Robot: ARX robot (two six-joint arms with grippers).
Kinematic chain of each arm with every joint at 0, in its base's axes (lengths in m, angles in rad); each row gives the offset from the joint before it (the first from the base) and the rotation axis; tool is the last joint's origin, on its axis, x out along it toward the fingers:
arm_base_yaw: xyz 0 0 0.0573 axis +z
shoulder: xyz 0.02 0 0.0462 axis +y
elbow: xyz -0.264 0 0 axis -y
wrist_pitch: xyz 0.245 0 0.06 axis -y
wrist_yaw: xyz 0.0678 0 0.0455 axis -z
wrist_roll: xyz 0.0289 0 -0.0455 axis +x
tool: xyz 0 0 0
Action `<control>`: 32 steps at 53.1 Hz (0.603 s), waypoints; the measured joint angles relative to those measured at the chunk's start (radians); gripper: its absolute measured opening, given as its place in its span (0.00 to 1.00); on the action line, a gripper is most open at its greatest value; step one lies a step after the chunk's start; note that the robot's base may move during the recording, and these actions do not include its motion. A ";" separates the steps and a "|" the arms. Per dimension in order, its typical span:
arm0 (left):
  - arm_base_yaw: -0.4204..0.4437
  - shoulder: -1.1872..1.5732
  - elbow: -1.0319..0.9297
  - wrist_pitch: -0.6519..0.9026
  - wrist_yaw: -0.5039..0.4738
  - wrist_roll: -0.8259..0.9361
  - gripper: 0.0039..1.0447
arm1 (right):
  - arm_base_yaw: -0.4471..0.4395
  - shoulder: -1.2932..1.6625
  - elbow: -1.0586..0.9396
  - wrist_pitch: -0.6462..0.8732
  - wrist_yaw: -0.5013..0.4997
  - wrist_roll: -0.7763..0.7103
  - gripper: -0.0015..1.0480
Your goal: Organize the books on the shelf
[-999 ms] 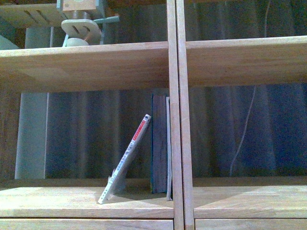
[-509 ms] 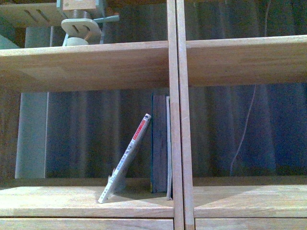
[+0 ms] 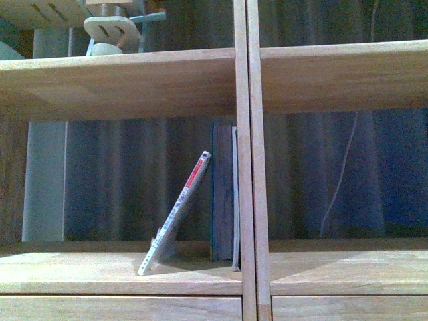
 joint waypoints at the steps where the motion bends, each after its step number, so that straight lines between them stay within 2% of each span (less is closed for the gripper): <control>1: 0.000 0.000 0.000 0.000 0.000 0.000 0.80 | 0.000 0.000 0.000 0.000 0.000 0.000 0.80; 7: 0.000 0.000 0.000 0.000 0.000 0.001 0.95 | 0.000 0.000 0.000 0.000 0.000 0.001 0.94; 32: 0.000 0.000 0.000 0.000 0.000 0.000 0.93 | 0.000 0.000 0.000 0.000 0.000 0.000 0.93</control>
